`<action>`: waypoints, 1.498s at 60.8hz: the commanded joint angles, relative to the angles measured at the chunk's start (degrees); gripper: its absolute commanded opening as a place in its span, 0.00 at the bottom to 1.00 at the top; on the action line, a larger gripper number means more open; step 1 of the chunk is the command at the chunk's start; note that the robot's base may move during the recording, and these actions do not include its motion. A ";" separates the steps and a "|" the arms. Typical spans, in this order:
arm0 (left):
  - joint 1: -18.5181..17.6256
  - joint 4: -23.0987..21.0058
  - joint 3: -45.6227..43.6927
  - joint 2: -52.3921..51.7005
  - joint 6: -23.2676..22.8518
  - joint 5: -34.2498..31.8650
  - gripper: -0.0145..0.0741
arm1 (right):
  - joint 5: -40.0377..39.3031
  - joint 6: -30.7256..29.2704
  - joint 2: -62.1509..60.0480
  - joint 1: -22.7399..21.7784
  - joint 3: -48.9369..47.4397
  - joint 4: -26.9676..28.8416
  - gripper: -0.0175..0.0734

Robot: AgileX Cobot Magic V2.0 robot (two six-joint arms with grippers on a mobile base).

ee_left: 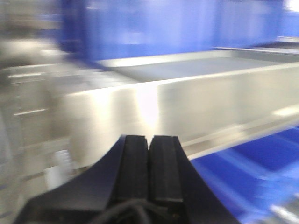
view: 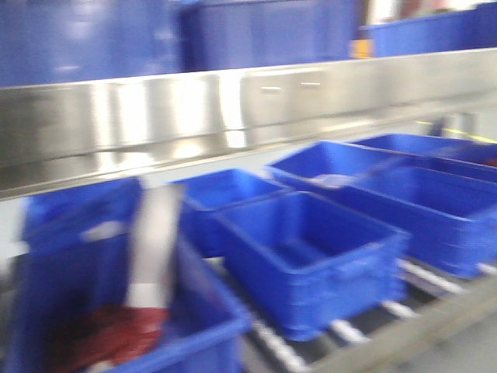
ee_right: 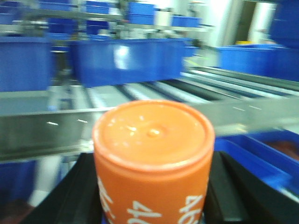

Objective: Grab orange capacitor from left shelf to right conveyor
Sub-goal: 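Drive the base across the floor carrying the cylinder in the right gripper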

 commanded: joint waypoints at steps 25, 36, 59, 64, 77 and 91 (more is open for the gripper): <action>0.08 -0.10 -0.26 -0.62 -0.08 -5.13 0.02 | -5.07 -0.30 0.59 -0.33 -1.61 -0.72 0.29; 0.08 -0.10 -0.26 -0.62 -0.08 -5.13 0.02 | -5.07 -0.30 0.59 -0.33 -1.61 -0.72 0.29; 0.08 -0.10 -0.26 -0.62 -0.08 -5.13 0.02 | -5.07 -0.30 0.59 -0.33 -1.61 -0.72 0.29; 0.08 -0.10 -0.26 -0.62 -0.08 -5.13 0.02 | -5.07 -0.30 0.59 -0.33 -1.61 -0.72 0.29; 0.08 -0.10 -0.26 -0.62 -0.08 -5.13 0.02 | -5.07 -0.30 0.59 -0.33 -1.61 -0.72 0.29; 0.08 -0.10 -0.26 -0.62 -0.08 -5.13 0.02 | -5.07 -0.30 0.59 -0.33 -1.61 -0.72 0.29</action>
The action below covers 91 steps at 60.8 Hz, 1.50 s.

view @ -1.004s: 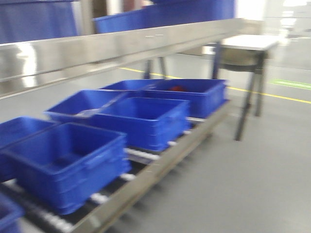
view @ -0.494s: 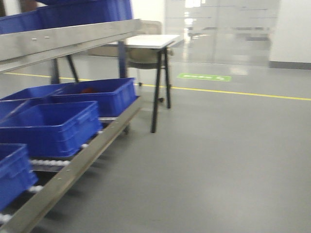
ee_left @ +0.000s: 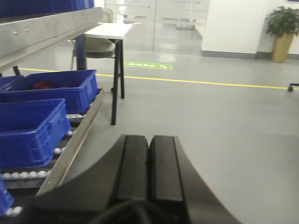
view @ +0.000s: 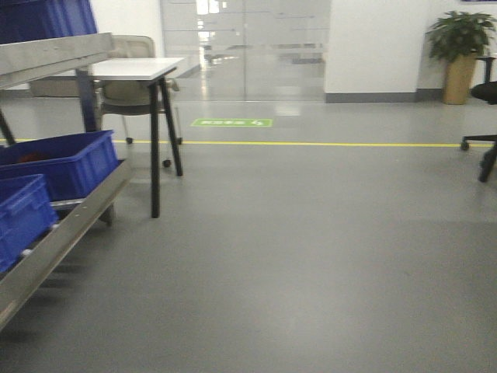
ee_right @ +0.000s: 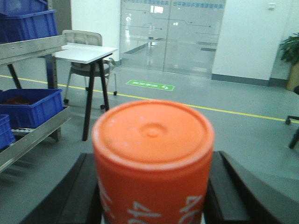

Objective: Grab orange capacitor from left shelf to right conveyor
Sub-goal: 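Drive the base across the floor carrying the cylinder in the right gripper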

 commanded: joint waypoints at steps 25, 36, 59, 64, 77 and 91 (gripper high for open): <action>0.08 -0.10 -0.26 -0.62 -0.08 -5.13 0.02 | -5.07 -0.30 0.59 -0.33 -1.61 -0.72 0.29; 0.08 -0.10 -0.26 -0.62 -0.08 -5.13 0.02 | -5.07 -0.30 0.59 -0.33 -1.61 -0.72 0.29; 0.08 -0.10 -0.26 -0.62 -0.08 -5.13 0.02 | -5.07 -0.30 0.59 -0.33 -1.61 -0.72 0.29; 0.08 -0.10 -0.26 -0.62 -0.08 -5.13 0.02 | -5.07 -0.30 0.59 -0.33 -1.61 -0.72 0.29; 0.08 -0.10 -0.26 -0.62 -0.08 -5.13 0.02 | -5.07 -0.30 0.59 -0.33 -1.61 -0.72 0.29; -0.02 -0.10 -0.26 -0.50 -0.08 -5.13 0.02 | -5.07 -0.30 0.59 -0.33 -1.61 -0.72 0.29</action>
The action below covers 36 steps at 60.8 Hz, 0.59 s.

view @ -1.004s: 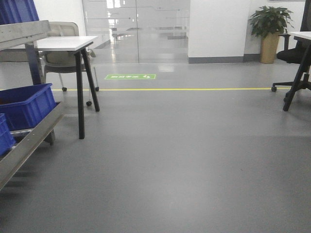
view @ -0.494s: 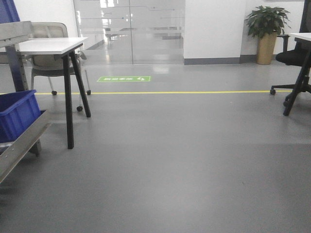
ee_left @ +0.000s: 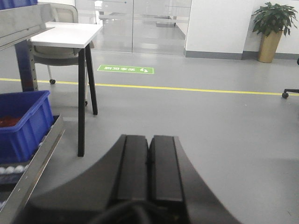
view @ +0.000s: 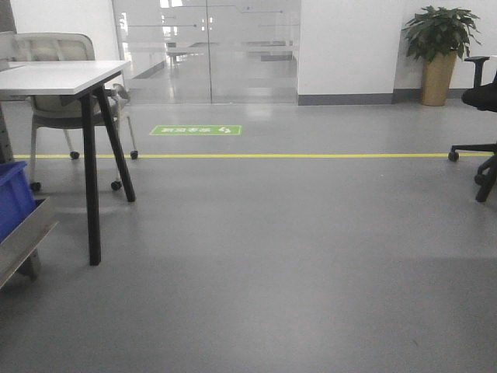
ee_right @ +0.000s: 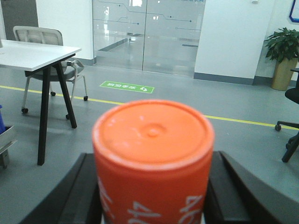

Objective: Grab orange capacitor from left shelf to right conveyor
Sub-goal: 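Drive the base across the floor carrying the cylinder in the right gripper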

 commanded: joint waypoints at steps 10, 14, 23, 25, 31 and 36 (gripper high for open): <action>-0.02 -0.10 -0.26 -0.50 -0.08 -5.13 0.02 | -5.25 -0.30 0.64 -0.33 -1.61 -0.72 0.29; -0.02 -0.10 -0.26 -0.50 -0.08 -5.13 0.02 | -5.25 -0.30 0.64 -0.33 -1.61 -0.72 0.29; -0.02 -0.10 -0.26 -0.50 -0.08 -5.13 0.02 | -5.25 -0.30 0.64 -0.33 -1.61 -0.72 0.29; -0.02 -0.10 -0.26 -0.50 -0.08 -5.13 0.02 | -5.25 -0.30 0.64 -0.33 -1.61 -0.72 0.29; -0.02 -0.10 -0.26 -0.50 -0.08 -5.13 0.02 | -5.25 -0.30 0.64 -0.33 -1.61 -0.72 0.29; -0.02 -0.10 -0.26 -0.64 -0.08 -5.13 0.02 | -5.25 -0.30 0.64 -0.33 -1.61 -0.72 0.29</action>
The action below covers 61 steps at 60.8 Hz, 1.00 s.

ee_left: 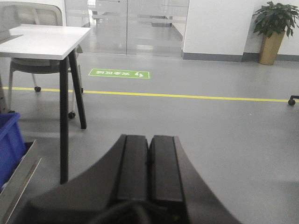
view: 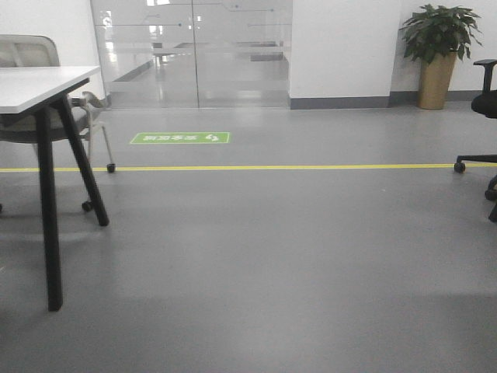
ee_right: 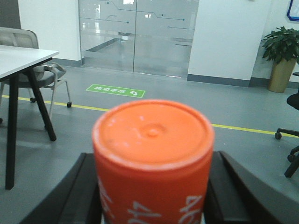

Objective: Grab orange capacitor from left shelf to right conveyor
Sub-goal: 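Drive the base across the floor carrying the cylinder in the right gripper, then turn the base to face the red-framed conveyor belt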

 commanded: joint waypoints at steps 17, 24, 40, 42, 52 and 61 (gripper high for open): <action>-0.02 -0.10 -0.26 -0.64 -0.08 -5.13 0.02 | -5.34 -0.30 0.64 -0.33 -1.53 -0.72 0.29; -0.02 -0.10 -0.26 -0.64 -0.08 -5.13 0.02 | -5.34 -0.30 0.64 -0.33 -1.53 -0.72 0.29; 0.17 -0.10 -0.26 -0.64 -0.08 -5.13 0.02 | -5.34 -0.30 0.64 -0.33 -1.53 -0.72 0.29; 0.17 -0.10 -0.26 -0.64 -0.08 -5.13 0.02 | -5.34 -0.30 0.64 -0.33 -1.53 -0.72 0.29; 0.17 -0.10 -0.26 -0.64 -0.08 -5.13 0.02 | -5.34 -0.30 0.64 -0.33 -1.53 -0.72 0.29; 0.06 -0.10 -0.26 -0.64 -0.08 -5.13 0.02 | -5.34 -0.30 0.64 -0.33 -1.53 -0.72 0.29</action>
